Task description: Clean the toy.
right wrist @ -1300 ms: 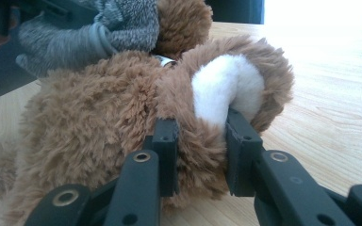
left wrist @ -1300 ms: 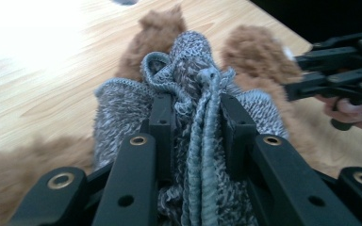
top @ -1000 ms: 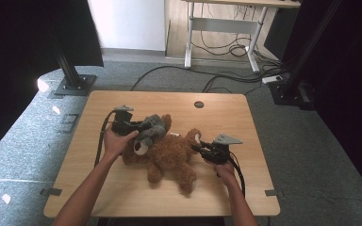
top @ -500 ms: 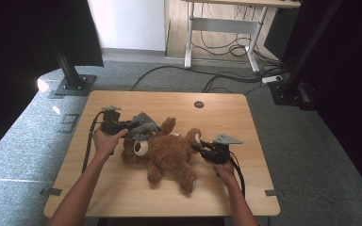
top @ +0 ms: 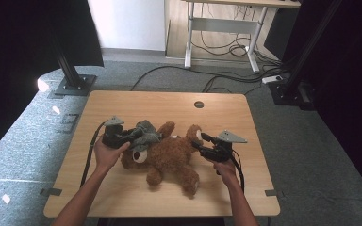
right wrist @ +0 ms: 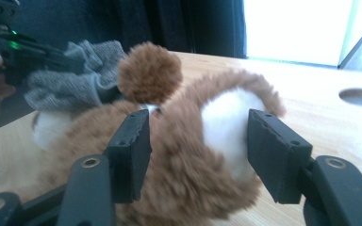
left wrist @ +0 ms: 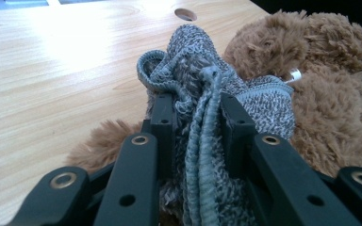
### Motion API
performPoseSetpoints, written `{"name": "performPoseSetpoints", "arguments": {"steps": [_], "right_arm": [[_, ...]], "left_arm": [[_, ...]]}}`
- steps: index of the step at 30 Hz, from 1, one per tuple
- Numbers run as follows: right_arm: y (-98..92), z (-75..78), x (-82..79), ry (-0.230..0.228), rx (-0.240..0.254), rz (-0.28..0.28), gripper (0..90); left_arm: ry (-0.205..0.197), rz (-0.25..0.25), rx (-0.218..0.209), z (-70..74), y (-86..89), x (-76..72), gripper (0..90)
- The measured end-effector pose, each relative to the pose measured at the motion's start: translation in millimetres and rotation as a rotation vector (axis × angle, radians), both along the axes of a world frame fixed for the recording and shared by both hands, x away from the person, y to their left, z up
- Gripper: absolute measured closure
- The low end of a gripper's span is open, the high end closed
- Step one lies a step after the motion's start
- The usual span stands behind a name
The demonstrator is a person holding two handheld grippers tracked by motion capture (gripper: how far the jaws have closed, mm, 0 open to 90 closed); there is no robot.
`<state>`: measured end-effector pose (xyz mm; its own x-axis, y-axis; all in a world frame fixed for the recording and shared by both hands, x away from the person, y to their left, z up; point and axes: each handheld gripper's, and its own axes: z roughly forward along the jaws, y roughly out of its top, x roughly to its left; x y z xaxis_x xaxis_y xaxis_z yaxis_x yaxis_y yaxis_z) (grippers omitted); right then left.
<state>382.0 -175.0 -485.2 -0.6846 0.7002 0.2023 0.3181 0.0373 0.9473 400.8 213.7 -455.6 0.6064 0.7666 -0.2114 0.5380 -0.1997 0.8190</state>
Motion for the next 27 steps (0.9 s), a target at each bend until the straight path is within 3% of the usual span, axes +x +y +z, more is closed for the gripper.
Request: {"name": "performPoseSetpoints", "arguments": {"steps": [4,7,10,12,14,18,19,22,24,27], "right_arm": [[9.6,17.9,-6.5,-0.022,-0.013,0.012,37.4],[16.8,32.0,-10.2,-0.046,0.013,0.022,36.9],[28.1,41.6,-10.6,-0.040,-0.005,0.058,36.1],[37.3,43.0,-8.1,-0.007,-0.034,0.092,34.3],[50.6,38.3,-1.4,0.057,-0.073,0.143,30.5],[72.4,20.9,7.5,0.177,-0.186,0.190,19.1],[77.7,15.2,6.7,0.189,-0.212,0.187,17.7],[87.0,-0.2,1.5,0.185,-0.274,0.173,21.1],[86.9,-4.8,-1.5,0.175,-0.268,0.172,26.9],[87.6,-9.8,-10.6,0.140,-0.306,0.177,39.3]], "left_arm": [[-0.025,-0.002,-0.003,-3.4,-1.7,-9.3,71.7],[-0.036,-0.005,-0.007,-4.9,-2.9,-14.8,71.9],[-0.042,-0.008,-0.014,-6.8,-2.7,-18.8,72.0],[-0.045,-0.009,-0.025,-8.3,-1.1,-20.7,72.1],[-0.043,-0.011,-0.030,-8.9,0.1,-21.6,72.1],[-0.043,-0.012,-0.034,-9.7,0.8,-23.5,72.1],[-0.044,-0.016,-0.036,-9.9,0.8,-24.2,72.1],[-0.036,-0.029,-0.050,-10.1,1.3,-26.7,72.1],[-0.033,-0.038,-0.058,-10.0,2.0,-29.1,72.1],[-0.025,-0.056,-0.073,-9.7,2.5,-34.6,72.0]]}}
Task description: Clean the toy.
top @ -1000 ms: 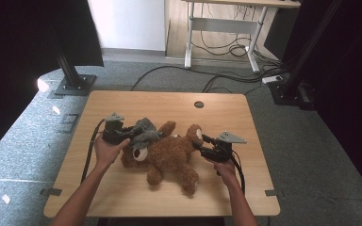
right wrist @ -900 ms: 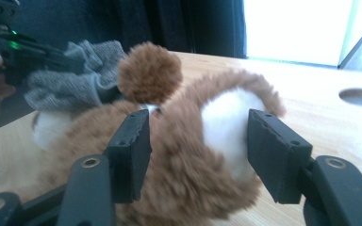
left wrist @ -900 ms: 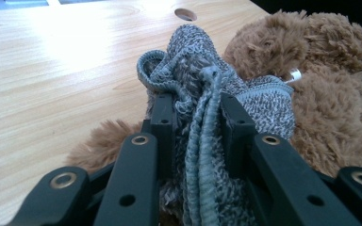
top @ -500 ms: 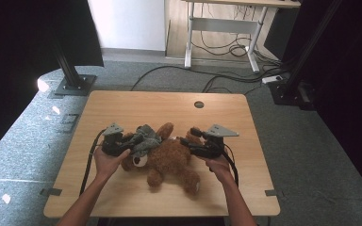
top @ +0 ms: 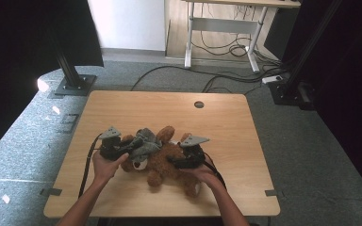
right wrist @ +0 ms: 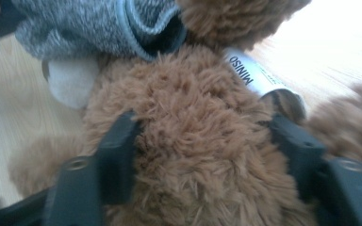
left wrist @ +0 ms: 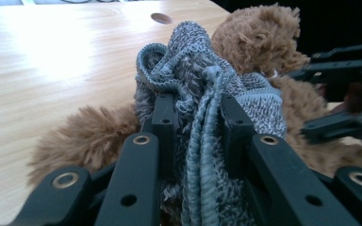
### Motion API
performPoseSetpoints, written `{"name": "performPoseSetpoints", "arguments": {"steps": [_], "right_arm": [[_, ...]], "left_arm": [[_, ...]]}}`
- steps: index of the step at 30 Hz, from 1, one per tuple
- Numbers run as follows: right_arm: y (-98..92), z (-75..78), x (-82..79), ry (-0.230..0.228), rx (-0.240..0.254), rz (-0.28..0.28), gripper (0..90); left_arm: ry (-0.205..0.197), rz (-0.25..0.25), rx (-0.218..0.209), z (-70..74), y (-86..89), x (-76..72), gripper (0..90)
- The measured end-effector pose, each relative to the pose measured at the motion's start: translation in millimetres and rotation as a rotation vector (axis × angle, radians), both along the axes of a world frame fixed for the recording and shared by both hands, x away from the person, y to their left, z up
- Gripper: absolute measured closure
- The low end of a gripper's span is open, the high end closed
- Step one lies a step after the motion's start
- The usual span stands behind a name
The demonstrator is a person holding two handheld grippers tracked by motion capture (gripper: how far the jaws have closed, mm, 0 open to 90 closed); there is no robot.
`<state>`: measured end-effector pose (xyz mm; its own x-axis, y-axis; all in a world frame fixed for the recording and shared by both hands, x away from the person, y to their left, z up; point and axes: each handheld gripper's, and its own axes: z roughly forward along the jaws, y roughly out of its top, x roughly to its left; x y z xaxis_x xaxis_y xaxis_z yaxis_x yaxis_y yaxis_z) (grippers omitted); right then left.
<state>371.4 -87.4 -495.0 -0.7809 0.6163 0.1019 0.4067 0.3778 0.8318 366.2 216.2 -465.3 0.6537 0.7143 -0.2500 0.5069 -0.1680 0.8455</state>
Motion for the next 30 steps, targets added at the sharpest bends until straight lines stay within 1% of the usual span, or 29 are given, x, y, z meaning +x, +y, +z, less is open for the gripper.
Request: {"name": "performPoseSetpoints", "arguments": {"steps": [1,3,5,7,9,12,13,14,16,17,19,20,22,23,24,26,28,30], "right_arm": [[0.2,-1.1,-2.5,-0.006,-0.008,0.005,43.5],[0.0,-3.1,-5.2,-0.012,-0.009,0.009,49.6],[-1.6,-4.3,-5.7,-0.014,0.004,0.006,54.5],[-1.7,-5.9,-6.6,-0.054,0.009,-0.002,60.4],[-1.0,-6.4,-6.7,-0.083,0.012,-0.016,63.5],[-1.1,-4.6,-3.0,-0.113,0.023,-0.032,67.1],[-2.4,-3.4,0.7,-0.119,0.032,-0.037,68.3],[-3.1,-2.6,3.4,-0.122,0.036,-0.043,69.6],[-5.1,-0.7,11.9,-0.138,0.049,-0.063,71.8],[-5.8,0.8,16.6,-0.147,0.046,-0.077,72.6],[-7.8,3.2,29.3,-0.181,0.031,-0.108,73.8],[-9.0,3.4,33.8,-0.191,0.030,-0.124,74.1],[-14.3,4.4,44.8,-0.198,0.034,-0.168,74.4],[-19.6,4.0,50.3,-0.204,0.048,-0.181,74.5],[-22.5,3.3,51.8,-0.203,0.059,-0.168,74.5],[-26.8,1.6,51.3,-0.204,0.059,-0.145,74.4],[-29.3,0.0,45.9,-0.215,0.061,-0.106,74.1],[-29.2,-1.6,37.1,-0.233,0.060,-0.060,73.5]], "left_arm": [[0.002,-0.004,-0.001,0.2,0.0,-1.1,72.0],[0.004,-0.012,-0.008,0.2,-0.4,-3.5,71.9],[0.004,-0.017,-0.014,0.6,-0.5,-4.5,71.9],[0.007,-0.021,-0.032,1.6,-0.2,-3.6,71.7],[0.008,-0.014,-0.045,4.3,0.6,-1.1,71.5],[0.007,-0.003,-0.068,9.3,1.4,5.4,71.4],[0.008,-0.002,-0.072,10.6,1.6,7.1,71.4],[0.009,0.003,-0.087,12.2,1.9,10.3,71.4],[0.010,0.013,-0.095,13.8,1.6,15.0,71.3],[0.012,0.020,-0.099,14.2,0.9,18.9,71.2],[0.014,0.031,-0.099,14.0,-0.6,24.8,71.2],[0.020,0.036,-0.099,13.5,-1.6,28.6,71.2],[0.033,0.037,-0.094,11.8,-3.7,33.4,71.1],[0.038,0.035,-0.093,11.0,-4.5,34.0,71.1],[0.040,0.032,-0.091,10.4,-5.2,34.0,71.1],[0.040,0.019,-0.090,9.8,-7.0,31.9,71.0],[0.028,0.011,-0.100,11.4,-7.8,28.1,71.0],[0.014,0.007,-0.112,15.0,-6.8,24.9,70.9]]}}
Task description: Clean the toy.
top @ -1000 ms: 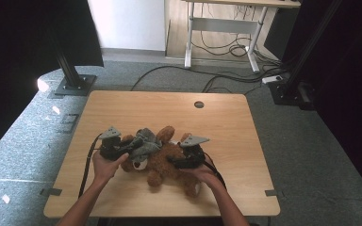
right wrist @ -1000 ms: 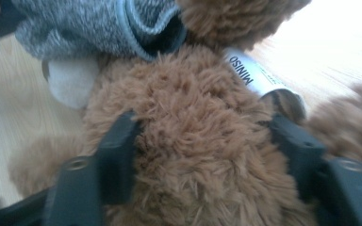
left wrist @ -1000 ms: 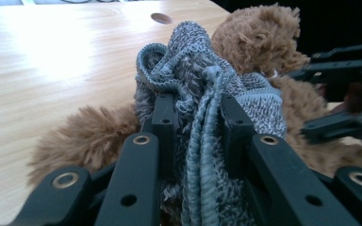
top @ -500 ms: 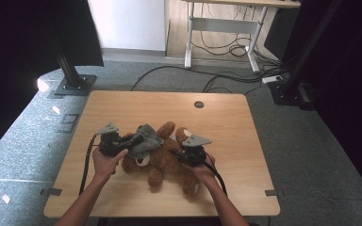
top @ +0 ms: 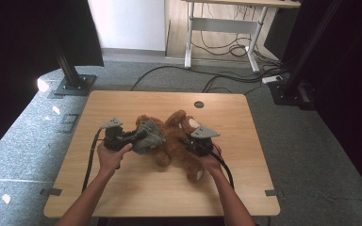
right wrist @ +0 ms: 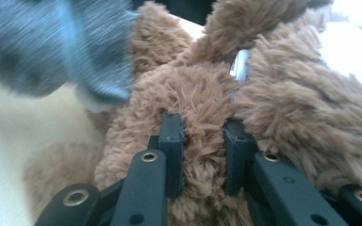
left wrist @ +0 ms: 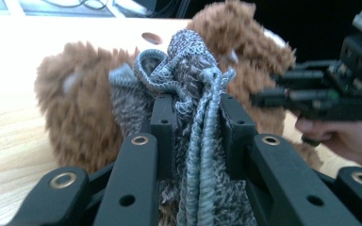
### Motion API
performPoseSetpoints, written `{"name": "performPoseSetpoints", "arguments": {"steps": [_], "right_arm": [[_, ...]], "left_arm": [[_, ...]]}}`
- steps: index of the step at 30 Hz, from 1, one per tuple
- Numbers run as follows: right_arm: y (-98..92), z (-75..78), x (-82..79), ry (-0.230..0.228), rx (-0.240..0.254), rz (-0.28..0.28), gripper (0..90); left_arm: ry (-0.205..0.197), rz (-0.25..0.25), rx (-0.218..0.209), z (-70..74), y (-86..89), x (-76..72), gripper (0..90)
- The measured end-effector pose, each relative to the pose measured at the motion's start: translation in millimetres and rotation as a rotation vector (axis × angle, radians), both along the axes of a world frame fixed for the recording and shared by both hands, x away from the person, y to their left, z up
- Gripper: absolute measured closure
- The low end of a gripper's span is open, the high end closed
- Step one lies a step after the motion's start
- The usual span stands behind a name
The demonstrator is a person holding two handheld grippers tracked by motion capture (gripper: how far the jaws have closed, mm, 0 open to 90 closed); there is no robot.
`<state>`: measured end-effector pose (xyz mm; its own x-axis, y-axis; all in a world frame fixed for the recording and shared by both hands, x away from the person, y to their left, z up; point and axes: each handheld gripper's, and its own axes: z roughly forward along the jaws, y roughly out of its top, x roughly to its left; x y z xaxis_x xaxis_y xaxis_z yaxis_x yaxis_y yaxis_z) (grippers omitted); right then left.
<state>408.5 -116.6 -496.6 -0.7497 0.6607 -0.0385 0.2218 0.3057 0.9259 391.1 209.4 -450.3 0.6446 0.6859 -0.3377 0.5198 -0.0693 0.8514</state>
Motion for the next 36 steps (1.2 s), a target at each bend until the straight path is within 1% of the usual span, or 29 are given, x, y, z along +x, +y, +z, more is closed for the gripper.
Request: {"name": "performPoseSetpoints", "arguments": {"steps": [1,2,4,6,9,12,13,15,16,18,19,23,25,26,27,28,29,31,33,34,36], "right_arm": [[-0.1,-1.2,-3.6,-0.011,-0.003,0.016,73.4],[-0.4,-3.9,-11.5,-0.019,0.002,0.042,73.1],[-1.7,-7.7,-20.4,-0.046,0.002,0.079,72.6],[-2.4,-10.7,-29.9,-0.072,-0.003,0.112,72.1],[-1.5,-13.8,-43.2,-0.098,-0.022,0.147,71.2],[-1.9,-14.3,-49.7,-0.105,-0.031,0.163,70.5],[-2.7,-14.2,-50.3,-0.100,-0.028,0.167,70.4],[-4.0,-14.6,-50.1,-0.091,-0.015,0.167,69.6],[-4.2,-14.9,-50.0,-0.090,-0.011,0.165,69.3],[-4.3,-14.9,-49.2,-0.082,-0.001,0.163,68.1],[-4.7,-14.9,-48.5,-0.075,0.009,0.158,67.6],[-5.7,-14.3,-47.9,-0.055,0.027,0.151,64.6],[-6.4,-13.6,-47.9,-0.044,0.043,0.135,60.2],[-7.4,-11.9,-48.1,-0.027,0.064,0.123,57.4],[-8.1,-10.6,-48.2,-0.020,0.070,0.117,54.8],[-9.0,-8.2,-48.6,-0.007,0.079,0.107,51.6],[-10.6,-4.0,-48.9,0.017,0.105,0.096,48.3],[-14.3,4.2,-49.3,0.040,0.138,0.085,41.8],[-17.9,14.9,-49.4,0.055,0.149,0.073,38.0],[-18.7,21.3,-48.3,0.070,0.150,0.052,34.8],[-18.9,28.7,-45.7,0.080,0.149,0.025,31.4]], "left_arm": [[-0.009,0.000,-0.013,4.1,2.1,-2.3,70.9],[-0.011,-0.001,-0.021,6.1,3.4,-3.0,70.9],[-0.008,-0.006,-0.050,10.8,6.4,-4.0,71.0],[-0.003,-0.007,-0.068,14.6,7.3,-3.8,70.9],[0.000,-0.006,-0.060,16.3,3.7,-2.6,70.9],[0.020,0.000,-0.054,12.4,-0.7,2.4,70.8],[0.025,0.001,-0.053,11.1,-1.3,3.9,70.9],[0.051,-0.004,-0.037,6.8,-2.9,8.4,70.8],[0.067,-0.013,-0.023,3.1,-4.4,10.5,70.8],[0.077,-0.033,0.011,-3.0,-7.6,12.0,70.9],[0.082,-0.041,0.016,-4.5,-8.1,12.3,71.0],[0.091,-0.038,0.007,-12.0,-5.7,11.7,71.6],[0.099,-0.038,-0.006,-17.6,-4.5,10.7,72.1],[0.100,-0.038,-0.013,-19.2,-4.3,10.0,72.5],[0.098,-0.039,-0.018,-21.0,-4.3,8.6,72.7],[0.095,-0.037,-0.018,-22.3,-4.6,6.9,72.9],[0.090,-0.034,-0.017,-23.0,-4.6,6.0,73.1],[0.085,-0.030,-0.019,-24.8,-5.2,3.9,73.2],[0.079,-0.027,-0.018,-26.0,-5.9,1.6,73.4],[0.078,-0.027,-0.017,-26.4,-6.2,0.7,73.5],[0.074,-0.027,-0.017,-27.2,-6.4,-1.8,73.6]]}}
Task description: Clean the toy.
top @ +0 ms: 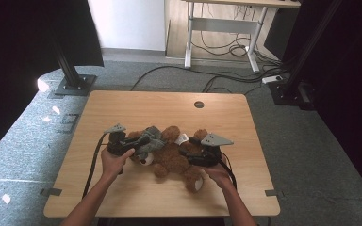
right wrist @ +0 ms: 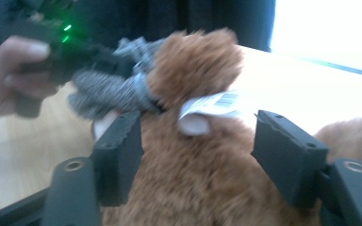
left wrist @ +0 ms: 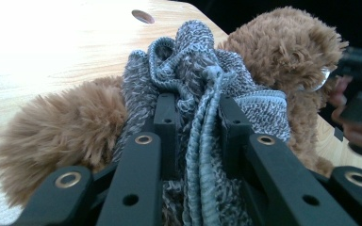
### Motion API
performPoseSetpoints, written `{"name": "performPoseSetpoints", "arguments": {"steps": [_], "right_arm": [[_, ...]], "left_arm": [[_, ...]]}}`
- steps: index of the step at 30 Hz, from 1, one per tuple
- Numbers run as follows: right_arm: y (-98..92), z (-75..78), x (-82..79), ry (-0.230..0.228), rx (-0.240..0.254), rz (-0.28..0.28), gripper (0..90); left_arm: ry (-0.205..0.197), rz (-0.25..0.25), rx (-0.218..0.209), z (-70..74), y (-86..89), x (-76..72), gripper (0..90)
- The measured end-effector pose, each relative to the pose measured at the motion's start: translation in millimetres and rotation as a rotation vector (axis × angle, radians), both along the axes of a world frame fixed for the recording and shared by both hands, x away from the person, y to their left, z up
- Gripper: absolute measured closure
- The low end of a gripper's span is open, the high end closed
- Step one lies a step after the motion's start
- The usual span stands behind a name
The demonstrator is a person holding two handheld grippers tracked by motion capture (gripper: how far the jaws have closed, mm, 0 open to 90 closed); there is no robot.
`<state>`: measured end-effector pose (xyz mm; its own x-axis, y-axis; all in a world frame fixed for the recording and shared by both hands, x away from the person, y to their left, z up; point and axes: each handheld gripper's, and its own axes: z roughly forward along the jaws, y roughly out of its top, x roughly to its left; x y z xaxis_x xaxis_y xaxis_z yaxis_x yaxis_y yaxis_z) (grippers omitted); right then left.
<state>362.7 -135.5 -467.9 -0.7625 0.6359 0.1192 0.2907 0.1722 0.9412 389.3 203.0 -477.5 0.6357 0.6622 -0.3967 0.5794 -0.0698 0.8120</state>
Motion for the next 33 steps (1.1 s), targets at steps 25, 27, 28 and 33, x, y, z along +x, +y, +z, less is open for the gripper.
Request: {"name": "performPoseSetpoints", "arguments": {"steps": [25,27,28,33], "right_arm": [[16.9,-34.8,-6.0,0.096,-0.224,0.029,45.9],[15.4,-34.8,-7.1,0.074,-0.225,0.041,49.0],[14.6,-35.1,-7.4,0.070,-0.221,0.044,49.6],[11.9,-37.2,-7.5,0.040,-0.213,0.057,52.0]], "left_arm": [[0.002,-0.028,-0.049,0.2,8.2,-33.1,73.1],[-0.007,-0.046,-0.068,11.5,7.6,-34.5,72.9],[-0.014,-0.054,-0.073,16.2,6.5,-35.0,72.8],[-0.083,-0.097,-0.103,53.8,-5.8,-32.8,72.6]]}}
